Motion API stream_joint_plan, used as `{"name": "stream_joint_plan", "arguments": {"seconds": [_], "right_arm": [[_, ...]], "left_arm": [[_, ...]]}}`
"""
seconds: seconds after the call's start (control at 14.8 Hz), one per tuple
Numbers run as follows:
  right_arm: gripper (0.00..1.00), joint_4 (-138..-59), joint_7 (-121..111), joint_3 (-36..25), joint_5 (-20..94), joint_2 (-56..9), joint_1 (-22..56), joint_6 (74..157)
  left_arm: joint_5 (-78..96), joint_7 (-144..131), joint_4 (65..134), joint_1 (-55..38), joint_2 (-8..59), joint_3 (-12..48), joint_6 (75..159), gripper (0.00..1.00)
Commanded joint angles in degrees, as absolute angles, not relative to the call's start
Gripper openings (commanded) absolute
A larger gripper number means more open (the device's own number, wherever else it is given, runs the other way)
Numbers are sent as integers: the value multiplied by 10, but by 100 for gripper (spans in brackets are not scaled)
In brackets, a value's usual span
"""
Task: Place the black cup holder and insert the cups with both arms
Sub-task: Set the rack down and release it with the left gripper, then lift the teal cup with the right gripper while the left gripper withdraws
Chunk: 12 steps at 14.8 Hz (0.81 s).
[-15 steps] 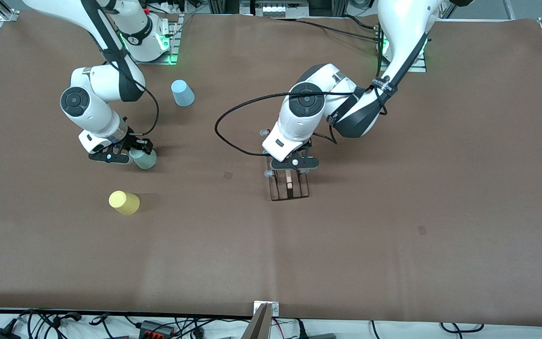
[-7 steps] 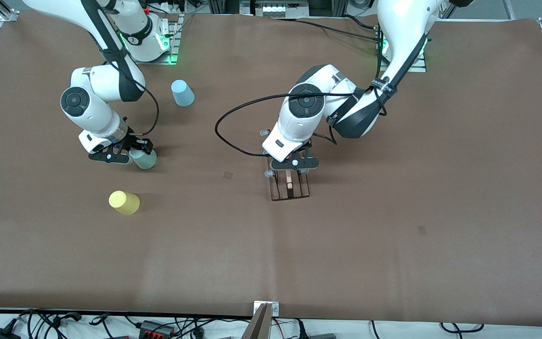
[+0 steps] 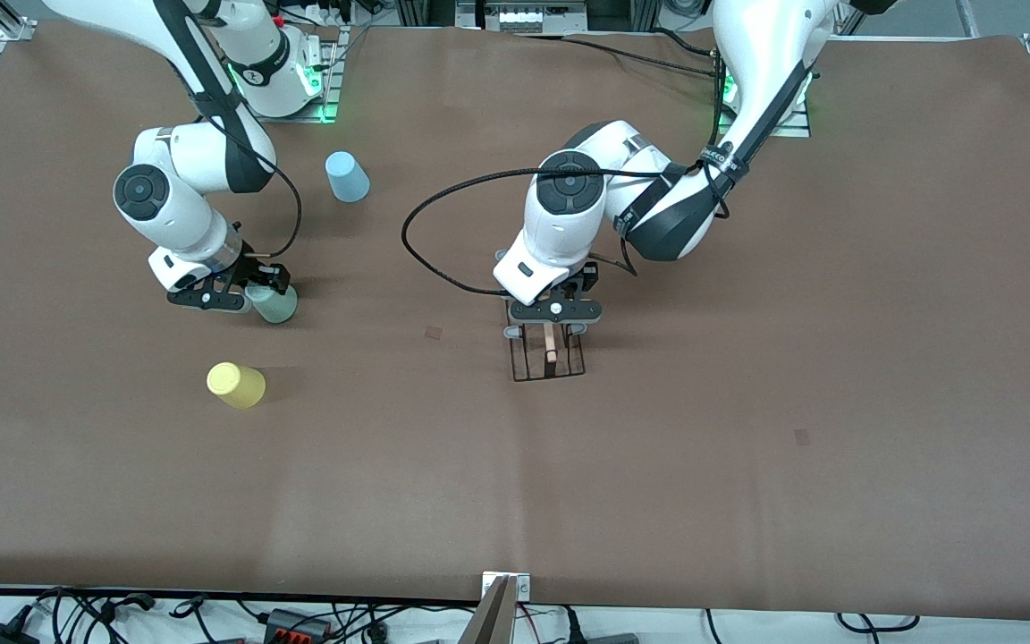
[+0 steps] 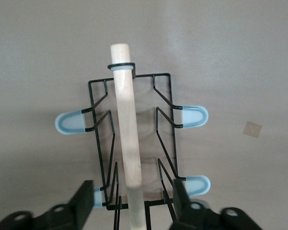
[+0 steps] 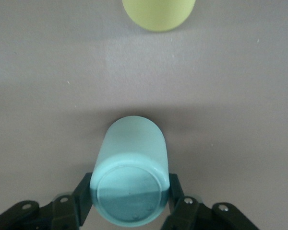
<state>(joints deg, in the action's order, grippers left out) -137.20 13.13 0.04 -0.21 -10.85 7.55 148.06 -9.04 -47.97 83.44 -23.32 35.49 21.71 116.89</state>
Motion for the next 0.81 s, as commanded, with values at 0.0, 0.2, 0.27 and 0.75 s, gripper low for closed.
{"name": "stream_joint_plan", "arguments": {"seconds": [0.0,0.2,0.27,0.75], "right_arm": [[32,-1363,129,-1,5,-60,81,1442],[32,-1325,143,-1,5,-33,95,1367],[32,-1307,168,-1,5,-29,104,1341],[32,-1191,464,64,7,-25,214,1211]], "left_arm": [[-104,-480,825,-229,330,215,1150,100],[-104,-375,827,-187,276,214,1099,100],[-104,-331,827,-169,254,214,1078,100],[-95,-85,823,16,173,216,919,100]]}}
